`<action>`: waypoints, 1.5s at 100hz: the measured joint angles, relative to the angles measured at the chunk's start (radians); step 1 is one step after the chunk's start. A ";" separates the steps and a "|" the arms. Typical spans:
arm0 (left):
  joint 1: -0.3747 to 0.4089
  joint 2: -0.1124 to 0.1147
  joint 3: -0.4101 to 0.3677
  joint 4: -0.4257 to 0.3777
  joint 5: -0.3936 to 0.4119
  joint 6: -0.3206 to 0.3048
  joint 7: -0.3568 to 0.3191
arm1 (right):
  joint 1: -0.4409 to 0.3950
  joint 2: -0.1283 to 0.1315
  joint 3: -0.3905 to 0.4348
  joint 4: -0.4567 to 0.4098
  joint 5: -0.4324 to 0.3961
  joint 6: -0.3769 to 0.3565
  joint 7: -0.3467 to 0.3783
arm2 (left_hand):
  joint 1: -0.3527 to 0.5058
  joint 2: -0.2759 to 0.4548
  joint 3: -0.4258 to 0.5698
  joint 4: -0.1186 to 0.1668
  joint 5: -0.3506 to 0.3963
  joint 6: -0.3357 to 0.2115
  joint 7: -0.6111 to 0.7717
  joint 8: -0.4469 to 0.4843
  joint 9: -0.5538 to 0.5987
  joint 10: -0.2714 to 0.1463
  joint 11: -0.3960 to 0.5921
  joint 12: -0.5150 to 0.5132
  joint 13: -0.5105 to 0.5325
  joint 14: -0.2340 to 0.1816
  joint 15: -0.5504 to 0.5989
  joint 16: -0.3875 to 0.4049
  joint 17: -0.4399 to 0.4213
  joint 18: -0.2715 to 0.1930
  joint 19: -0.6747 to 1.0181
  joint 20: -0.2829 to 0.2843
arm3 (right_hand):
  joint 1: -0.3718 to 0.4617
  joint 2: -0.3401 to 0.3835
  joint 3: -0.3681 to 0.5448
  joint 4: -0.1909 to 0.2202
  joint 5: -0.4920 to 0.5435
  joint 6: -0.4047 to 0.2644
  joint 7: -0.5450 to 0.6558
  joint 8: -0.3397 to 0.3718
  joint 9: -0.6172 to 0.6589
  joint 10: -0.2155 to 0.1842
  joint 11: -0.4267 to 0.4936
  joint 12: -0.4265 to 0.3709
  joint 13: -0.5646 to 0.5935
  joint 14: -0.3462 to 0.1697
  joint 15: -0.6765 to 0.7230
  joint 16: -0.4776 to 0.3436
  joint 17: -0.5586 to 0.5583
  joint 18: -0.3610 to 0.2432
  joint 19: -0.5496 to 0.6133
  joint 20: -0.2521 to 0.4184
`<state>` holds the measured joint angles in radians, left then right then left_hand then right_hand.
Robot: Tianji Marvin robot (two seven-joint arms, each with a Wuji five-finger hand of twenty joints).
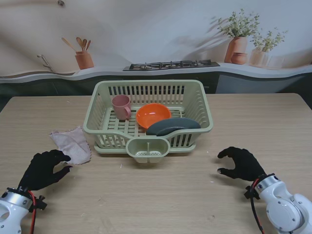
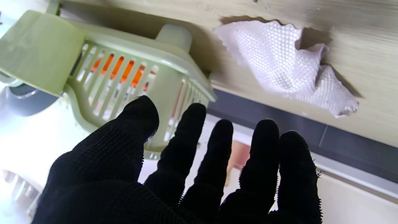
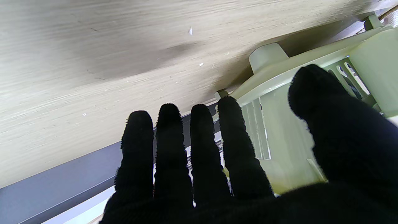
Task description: Clear dishes and wipe the table
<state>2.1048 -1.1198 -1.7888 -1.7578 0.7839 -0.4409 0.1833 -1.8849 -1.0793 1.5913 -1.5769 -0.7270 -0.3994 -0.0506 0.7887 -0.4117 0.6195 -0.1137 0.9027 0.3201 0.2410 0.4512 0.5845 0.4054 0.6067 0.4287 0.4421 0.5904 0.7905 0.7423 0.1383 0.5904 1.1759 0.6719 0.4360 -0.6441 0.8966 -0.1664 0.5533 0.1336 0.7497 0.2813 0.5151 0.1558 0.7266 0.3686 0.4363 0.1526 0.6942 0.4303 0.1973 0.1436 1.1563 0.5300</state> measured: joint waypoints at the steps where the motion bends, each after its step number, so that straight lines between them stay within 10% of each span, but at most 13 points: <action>1: 0.000 0.000 0.000 -0.001 -0.003 -0.001 -0.004 | 0.000 0.000 0.000 0.000 0.000 0.000 0.000 | 0.000 0.000 0.000 0.000 0.000 0.000 0.000 0.000 0.000 0.000 -0.001 0.000 0.000 0.000 0.000 0.000 0.000 0.000 0.000 0.000 | 0.000 0.000 0.000 0.000 0.000 0.000 0.000 0.000 0.000 0.000 0.000 0.000 0.000 0.000 0.000 0.000 0.000 0.000 0.000 0.000; 67: 0.024 0.012 -0.011 -0.067 -0.323 -0.065 -0.237 | -0.022 -0.003 0.001 -0.010 0.000 -0.005 -0.014 | -0.060 -0.049 0.077 0.000 -0.008 -0.006 -0.017 -0.023 -0.021 0.000 -0.046 0.000 -0.003 -0.013 -0.071 -0.027 -0.002 -0.007 -0.082 -0.051 | -0.012 -0.073 0.038 0.000 -0.103 0.017 0.032 0.010 -0.075 0.002 0.050 0.012 -0.036 0.000 0.032 0.008 -0.012 -0.014 0.001 0.000; 150: -0.007 0.021 -0.005 -0.047 -0.337 -0.106 -0.258 | -0.050 -0.007 -0.005 -0.024 -0.022 0.000 -0.043 | -0.132 -0.117 0.162 0.000 -0.026 -0.025 -0.026 -0.027 -0.022 -0.008 -0.055 -0.002 -0.003 -0.026 -0.086 -0.031 -0.004 -0.019 -0.094 -0.070 | -0.025 -0.088 0.063 0.000 -0.173 0.031 0.077 0.022 -0.125 0.007 0.086 0.022 -0.073 0.000 0.050 0.018 -0.039 -0.026 0.001 0.000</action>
<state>2.0980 -1.0992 -1.7933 -1.8046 0.4467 -0.5472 -0.0745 -1.9345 -1.0861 1.5864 -1.6005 -0.7491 -0.3995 -0.0941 0.6566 -0.5288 0.7820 -0.1138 0.8768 0.2952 0.2153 0.4247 0.5629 0.3970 0.5518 0.4265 0.4387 0.5647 0.7042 0.7112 0.1345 0.5718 1.0823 0.6021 0.4105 -0.7321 0.9600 -0.1664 0.3806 0.1646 0.8266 0.3030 0.3897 0.1624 0.8124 0.3909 0.3630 0.1526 0.7438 0.4479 0.1580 0.1172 1.1572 0.5300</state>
